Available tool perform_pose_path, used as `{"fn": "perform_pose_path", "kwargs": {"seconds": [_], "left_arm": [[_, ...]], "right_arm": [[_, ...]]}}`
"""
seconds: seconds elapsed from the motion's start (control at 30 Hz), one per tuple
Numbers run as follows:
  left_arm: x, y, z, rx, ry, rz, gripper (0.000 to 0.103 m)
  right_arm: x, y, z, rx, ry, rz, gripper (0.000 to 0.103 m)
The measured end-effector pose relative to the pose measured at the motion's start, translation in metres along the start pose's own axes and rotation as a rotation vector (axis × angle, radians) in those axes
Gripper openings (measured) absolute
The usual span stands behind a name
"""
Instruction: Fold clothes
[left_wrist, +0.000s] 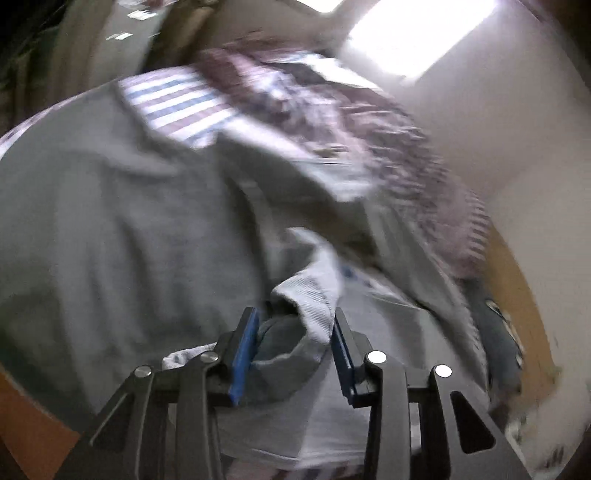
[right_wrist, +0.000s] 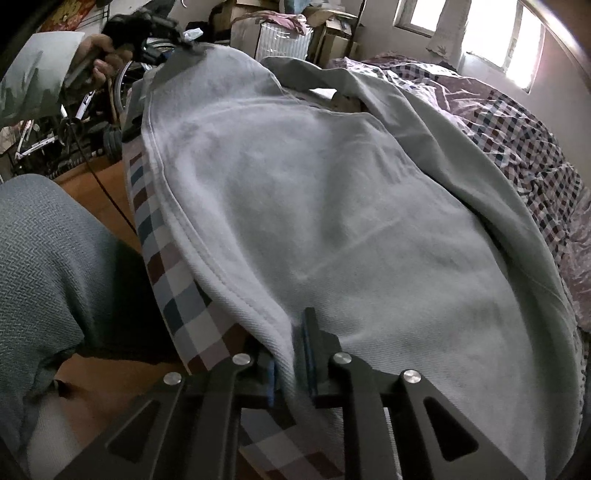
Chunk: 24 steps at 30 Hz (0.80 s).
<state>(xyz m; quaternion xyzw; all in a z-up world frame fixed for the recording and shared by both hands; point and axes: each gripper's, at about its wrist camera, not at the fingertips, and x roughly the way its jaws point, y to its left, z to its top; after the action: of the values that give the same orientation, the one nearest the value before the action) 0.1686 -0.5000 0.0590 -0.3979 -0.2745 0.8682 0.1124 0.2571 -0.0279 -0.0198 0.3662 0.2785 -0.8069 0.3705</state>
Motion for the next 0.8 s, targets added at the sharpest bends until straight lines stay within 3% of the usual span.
{"fn": "perform_pose_path", "kwargs": {"seconds": [0.17, 0.23, 0.33, 0.43, 0.53, 0.67, 0.73, 0.8], "left_arm": [[0.008, -0.009, 0.008, 0.038, 0.072, -0.022, 0.041], [0.017, -0.010, 0.015, 0.037, 0.102, -0.012, 0.046], [0.034, -0.009, 0.027, 0.016, 0.151, 0.058, 0.051], [0.047, -0.012, 0.035, -0.008, 0.193, 0.118, 0.047], [0.044, -0.047, 0.042, 0.106, 0.123, 0.089, 0.026], [0.018, -0.103, 0.032, 0.328, -0.037, -0.099, 0.018], [0.018, -0.112, 0.028, 0.381, -0.050, -0.059, 0.018], [0.025, -0.102, 0.029, 0.380, -0.040, 0.069, 0.018]], "right_arm": [[0.001, 0.001, 0.000, -0.006, 0.001, -0.009, 0.013], [0.001, 0.001, 0.000, -0.007, 0.001, -0.010, 0.013], [0.001, 0.001, 0.001, -0.008, 0.000, -0.013, 0.013], [0.001, 0.002, 0.002, -0.009, 0.000, -0.015, 0.013], [0.001, 0.002, 0.002, -0.009, 0.000, -0.017, 0.013], [0.001, 0.002, 0.002, -0.009, -0.001, -0.015, 0.013], [0.001, 0.002, 0.002, -0.008, -0.001, -0.015, 0.013], [0.001, 0.002, 0.002, -0.012, -0.001, -0.018, 0.013]]}}
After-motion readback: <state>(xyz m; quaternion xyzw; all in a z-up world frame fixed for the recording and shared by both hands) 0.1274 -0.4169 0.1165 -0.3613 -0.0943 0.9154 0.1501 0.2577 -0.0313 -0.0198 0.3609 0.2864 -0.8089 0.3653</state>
